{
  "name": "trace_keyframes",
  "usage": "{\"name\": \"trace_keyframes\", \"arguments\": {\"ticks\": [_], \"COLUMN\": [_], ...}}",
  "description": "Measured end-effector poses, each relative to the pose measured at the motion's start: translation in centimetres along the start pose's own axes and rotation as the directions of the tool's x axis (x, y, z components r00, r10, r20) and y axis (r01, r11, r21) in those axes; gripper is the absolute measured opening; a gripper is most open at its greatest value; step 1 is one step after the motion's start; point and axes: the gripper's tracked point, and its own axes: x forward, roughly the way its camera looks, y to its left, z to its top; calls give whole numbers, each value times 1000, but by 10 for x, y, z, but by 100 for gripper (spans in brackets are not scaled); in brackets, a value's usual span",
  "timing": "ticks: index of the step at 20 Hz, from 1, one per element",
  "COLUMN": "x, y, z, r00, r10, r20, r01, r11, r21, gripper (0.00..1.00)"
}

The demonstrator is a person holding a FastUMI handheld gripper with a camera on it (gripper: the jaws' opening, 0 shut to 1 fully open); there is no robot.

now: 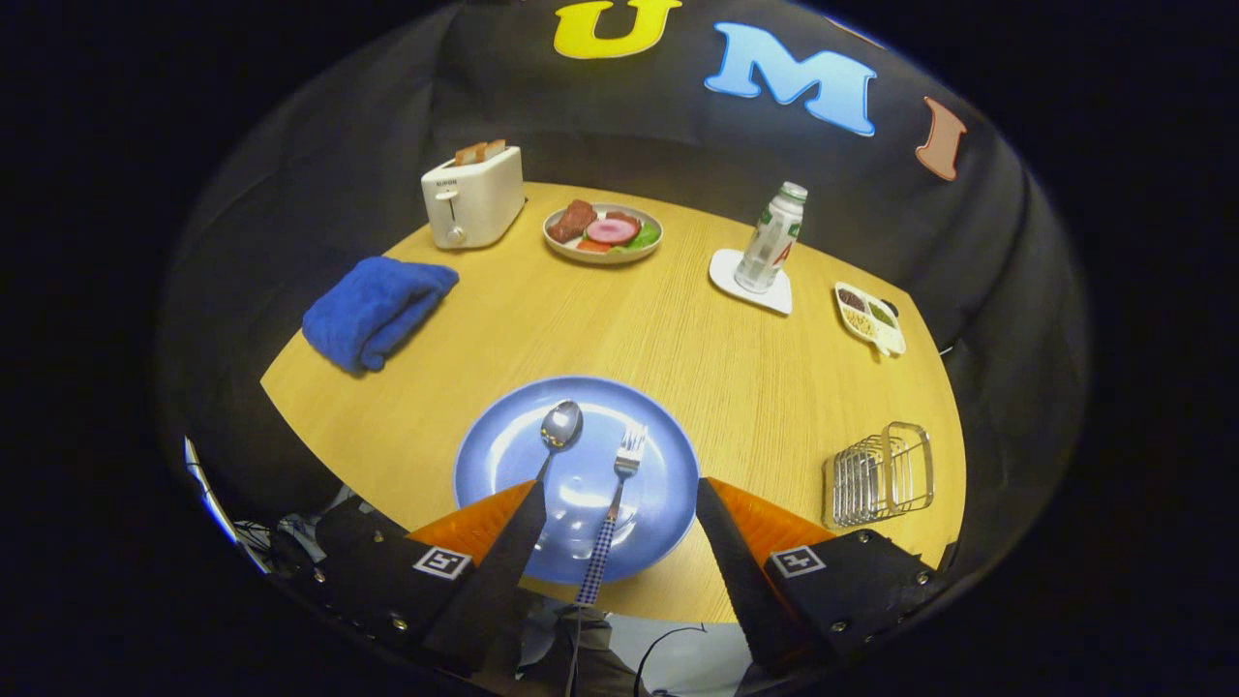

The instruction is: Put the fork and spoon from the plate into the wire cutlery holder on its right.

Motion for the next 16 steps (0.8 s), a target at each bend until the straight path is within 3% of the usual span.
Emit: {"name": "trace_keyframes", "arguments": {"ticks": [5, 10, 12, 16], "x": [25, 42, 42, 49], "y": [8, 7, 4, 5], "z": [-35, -44, -44, -56], "r00": [987, 977, 971, 945], "r10": [43, 46, 42, 32], "r20": [-152, -210, -237, -326], "r01": [-41, -48, -43, -43], "r11": [999, 999, 999, 999], "r21": [11, -3, -2, -26], "gripper": [96, 95, 71, 68]}}
